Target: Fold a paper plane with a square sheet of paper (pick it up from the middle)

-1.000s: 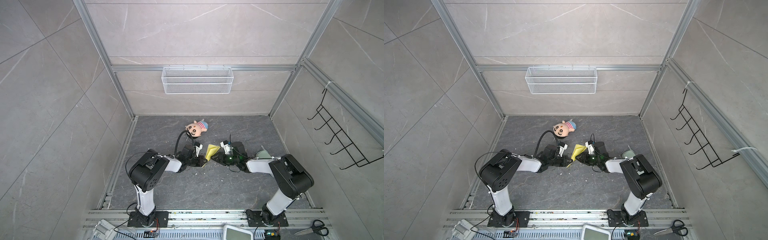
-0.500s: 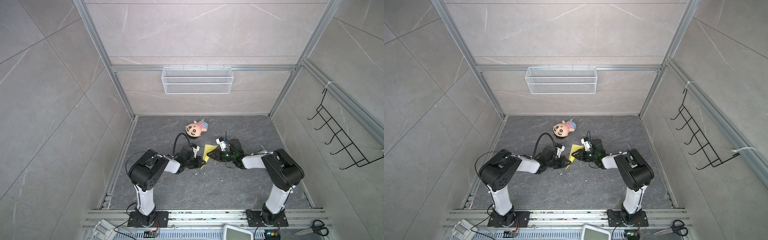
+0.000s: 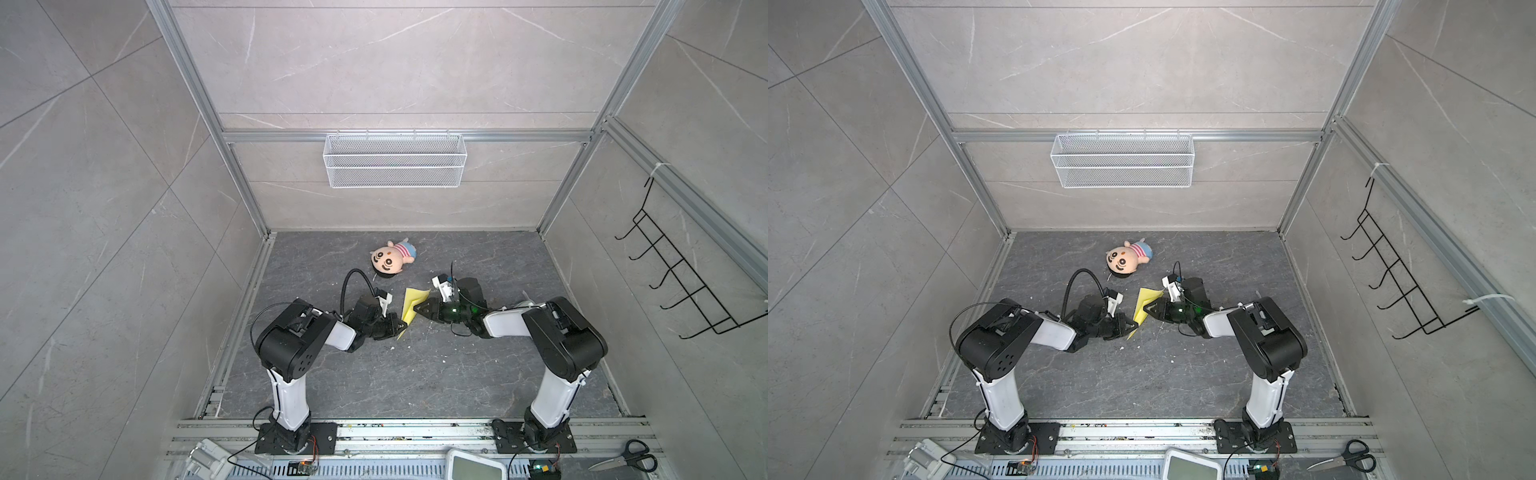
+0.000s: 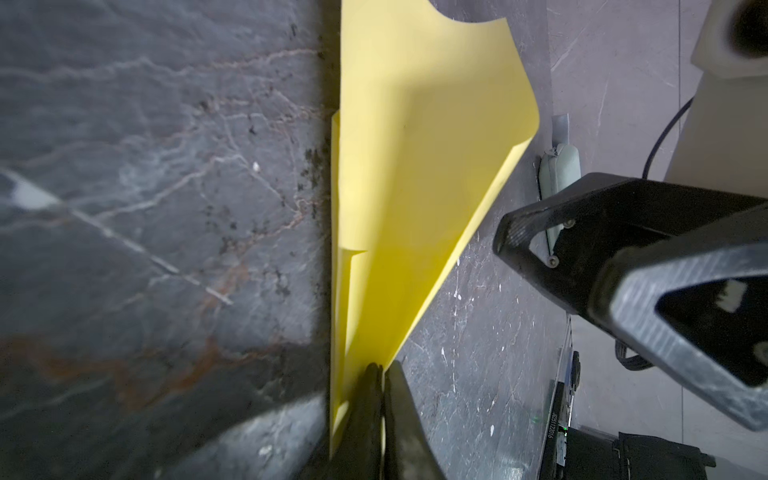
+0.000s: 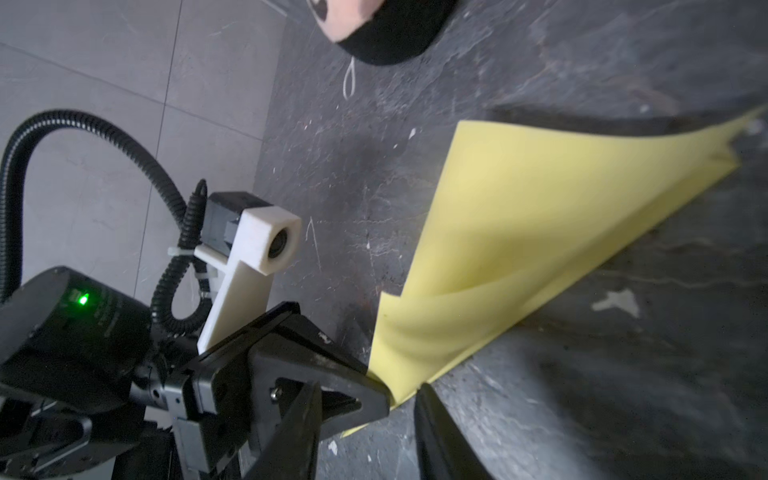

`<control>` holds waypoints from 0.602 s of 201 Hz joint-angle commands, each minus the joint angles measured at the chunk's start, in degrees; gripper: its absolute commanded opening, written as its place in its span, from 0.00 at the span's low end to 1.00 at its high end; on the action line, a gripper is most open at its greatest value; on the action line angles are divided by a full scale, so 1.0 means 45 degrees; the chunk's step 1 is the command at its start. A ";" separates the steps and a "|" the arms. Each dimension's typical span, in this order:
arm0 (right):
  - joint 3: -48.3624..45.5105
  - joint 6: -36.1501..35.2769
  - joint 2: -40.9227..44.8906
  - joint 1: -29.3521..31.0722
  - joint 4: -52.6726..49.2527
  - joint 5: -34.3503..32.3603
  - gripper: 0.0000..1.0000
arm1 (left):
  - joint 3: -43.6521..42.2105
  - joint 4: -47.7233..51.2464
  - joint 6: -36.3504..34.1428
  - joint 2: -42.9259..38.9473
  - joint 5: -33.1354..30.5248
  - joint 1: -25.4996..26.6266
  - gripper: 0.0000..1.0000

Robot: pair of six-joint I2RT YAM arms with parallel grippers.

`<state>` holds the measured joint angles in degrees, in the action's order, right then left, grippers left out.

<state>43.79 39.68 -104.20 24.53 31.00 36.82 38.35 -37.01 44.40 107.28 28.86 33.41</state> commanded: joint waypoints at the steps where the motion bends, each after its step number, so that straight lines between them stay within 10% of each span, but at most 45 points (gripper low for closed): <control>1: 0.0223 -0.0547 0.0394 0.0080 -0.1629 -0.1545 0.41 | -0.0140 -0.0788 -0.0117 0.0134 0.0171 -0.0095 0.12; 121: 0.2442 -0.2210 -0.0998 0.0757 -0.5051 -0.2055 0.44 | -0.0601 -0.1512 0.0259 0.0523 -0.0064 -0.0407 0.10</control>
<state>52.58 32.69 -106.48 27.05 13.41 28.77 36.69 -41.76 44.84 108.25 29.08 32.34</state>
